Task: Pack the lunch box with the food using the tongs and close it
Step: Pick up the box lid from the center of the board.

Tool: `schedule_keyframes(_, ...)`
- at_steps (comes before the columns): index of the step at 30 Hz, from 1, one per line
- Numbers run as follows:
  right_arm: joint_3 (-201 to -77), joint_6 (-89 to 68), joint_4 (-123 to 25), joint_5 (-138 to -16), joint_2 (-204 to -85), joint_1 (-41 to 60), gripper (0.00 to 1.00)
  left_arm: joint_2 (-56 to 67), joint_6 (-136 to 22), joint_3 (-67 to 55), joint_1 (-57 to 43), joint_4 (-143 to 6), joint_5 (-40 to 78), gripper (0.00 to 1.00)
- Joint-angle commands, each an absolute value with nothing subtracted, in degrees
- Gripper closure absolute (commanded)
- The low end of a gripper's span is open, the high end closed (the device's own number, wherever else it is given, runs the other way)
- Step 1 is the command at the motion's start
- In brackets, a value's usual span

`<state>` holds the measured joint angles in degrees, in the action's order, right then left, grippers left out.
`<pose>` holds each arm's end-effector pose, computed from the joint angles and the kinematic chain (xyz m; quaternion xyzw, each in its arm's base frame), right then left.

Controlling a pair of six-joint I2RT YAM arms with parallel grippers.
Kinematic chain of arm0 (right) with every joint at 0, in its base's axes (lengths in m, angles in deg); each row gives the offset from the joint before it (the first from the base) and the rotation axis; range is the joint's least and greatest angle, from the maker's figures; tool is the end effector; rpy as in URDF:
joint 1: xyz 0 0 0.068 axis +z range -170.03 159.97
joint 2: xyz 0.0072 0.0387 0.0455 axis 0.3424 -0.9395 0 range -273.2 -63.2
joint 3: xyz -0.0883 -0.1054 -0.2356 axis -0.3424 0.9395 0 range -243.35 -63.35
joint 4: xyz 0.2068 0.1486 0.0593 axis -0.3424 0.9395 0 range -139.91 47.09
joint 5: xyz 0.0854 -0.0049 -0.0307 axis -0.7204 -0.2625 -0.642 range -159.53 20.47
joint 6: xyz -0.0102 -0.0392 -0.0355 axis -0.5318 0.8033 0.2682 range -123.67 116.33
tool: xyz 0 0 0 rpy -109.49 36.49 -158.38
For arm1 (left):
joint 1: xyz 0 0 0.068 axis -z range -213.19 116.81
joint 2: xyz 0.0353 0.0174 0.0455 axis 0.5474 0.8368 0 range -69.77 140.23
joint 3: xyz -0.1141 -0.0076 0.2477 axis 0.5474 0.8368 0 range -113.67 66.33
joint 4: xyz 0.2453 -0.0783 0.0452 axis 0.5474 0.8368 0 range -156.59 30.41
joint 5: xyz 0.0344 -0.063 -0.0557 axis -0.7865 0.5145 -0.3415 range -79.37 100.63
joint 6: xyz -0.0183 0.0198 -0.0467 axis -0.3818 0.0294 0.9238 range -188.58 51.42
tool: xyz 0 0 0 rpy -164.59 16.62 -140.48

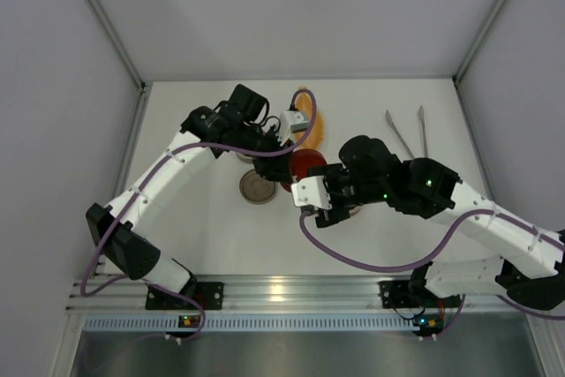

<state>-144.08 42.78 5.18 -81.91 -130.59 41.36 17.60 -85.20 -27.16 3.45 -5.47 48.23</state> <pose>0.1007 0.2006 0.3997 -0.7592 0.4987 0.1504 0.3901 0.2306 -0.1986 0.3793 0.4914 0.7636 -0.3522 0.2268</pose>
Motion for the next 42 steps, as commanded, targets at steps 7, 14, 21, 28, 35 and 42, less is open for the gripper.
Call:
schedule_keyframes(7,-138.0,47.9,-6.7,-74.8,-121.7,42.9,0.29,17.0,-76.6,-26.3,2.1,-12.1,59.7,1.0)
schedule_keyframes(14,-131.0,60.0,-8.6,-74.4,-116.5,46.7,0.24,17.4,-71.3,-25.7,1.3,-15.2,67.7,1.0)
schedule_keyframes(21,-128.0,63.4,-15.1,-70.1,-116.0,48.9,0.26,17.4,-70.6,-25.0,1.3,-15.8,69.8,1.0)
schedule_keyframes(28,-128.1,63.5,-17.2,-68.3,-117.2,49.1,0.36,15.7,-71.3,-22.8,1.3,-16.1,68.7,1.0)
schedule_keyframes(35,-129.9,62.2,-14.8,-65.8,-119.4,49.1,0.54,14.4,-70.8,-21.9,1.3,-17.1,68.3,1.0)
schedule_keyframes(42,-127.3,63.5,-19.0,-61.4,-119.8,49.1,0.66,14.0,-70.9,-21.4,1.3,-17.1,68.5,1.0)
